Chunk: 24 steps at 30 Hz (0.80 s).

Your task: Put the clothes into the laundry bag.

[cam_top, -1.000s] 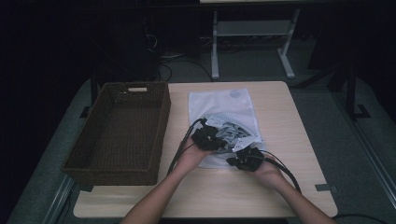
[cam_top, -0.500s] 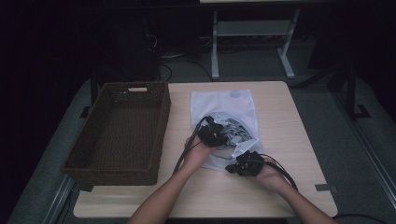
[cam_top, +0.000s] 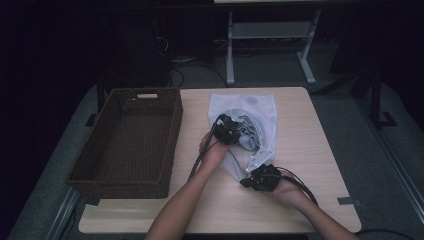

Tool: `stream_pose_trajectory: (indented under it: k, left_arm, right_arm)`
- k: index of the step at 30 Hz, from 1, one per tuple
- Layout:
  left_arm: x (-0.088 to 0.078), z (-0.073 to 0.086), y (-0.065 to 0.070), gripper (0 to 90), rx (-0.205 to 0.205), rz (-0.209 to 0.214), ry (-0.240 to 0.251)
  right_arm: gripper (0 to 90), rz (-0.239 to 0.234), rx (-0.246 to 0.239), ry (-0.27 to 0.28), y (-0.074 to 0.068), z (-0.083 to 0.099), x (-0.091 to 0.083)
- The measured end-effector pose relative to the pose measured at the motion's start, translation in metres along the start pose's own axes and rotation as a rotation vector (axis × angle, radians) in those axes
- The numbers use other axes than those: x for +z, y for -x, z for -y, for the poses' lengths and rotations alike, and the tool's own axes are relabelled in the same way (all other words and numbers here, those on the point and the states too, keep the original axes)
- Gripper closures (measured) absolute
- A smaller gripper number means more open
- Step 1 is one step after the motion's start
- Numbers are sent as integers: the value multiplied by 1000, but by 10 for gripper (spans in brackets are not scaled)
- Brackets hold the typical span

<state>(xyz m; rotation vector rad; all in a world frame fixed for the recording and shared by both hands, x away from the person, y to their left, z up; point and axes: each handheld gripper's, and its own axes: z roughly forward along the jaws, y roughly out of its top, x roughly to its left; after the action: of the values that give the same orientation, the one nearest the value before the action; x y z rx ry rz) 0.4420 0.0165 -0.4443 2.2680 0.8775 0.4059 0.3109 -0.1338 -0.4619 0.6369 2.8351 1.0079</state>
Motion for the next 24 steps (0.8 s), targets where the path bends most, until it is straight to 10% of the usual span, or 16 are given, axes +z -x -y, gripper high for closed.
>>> stream_pose_trajectory:
  k: [12,17,24]
  left_arm:
    - [-54,8,5,472,-35,247,1]
    - [-83,-10,5,521,11,214,85]
    - [-62,-46,-8,518,68,136,81]
  right_arm:
    - [900,-18,20,4,2,1,0]
    - [900,-18,21,5,2,0,0]
    - [899,-17,21,5,3,1,0]
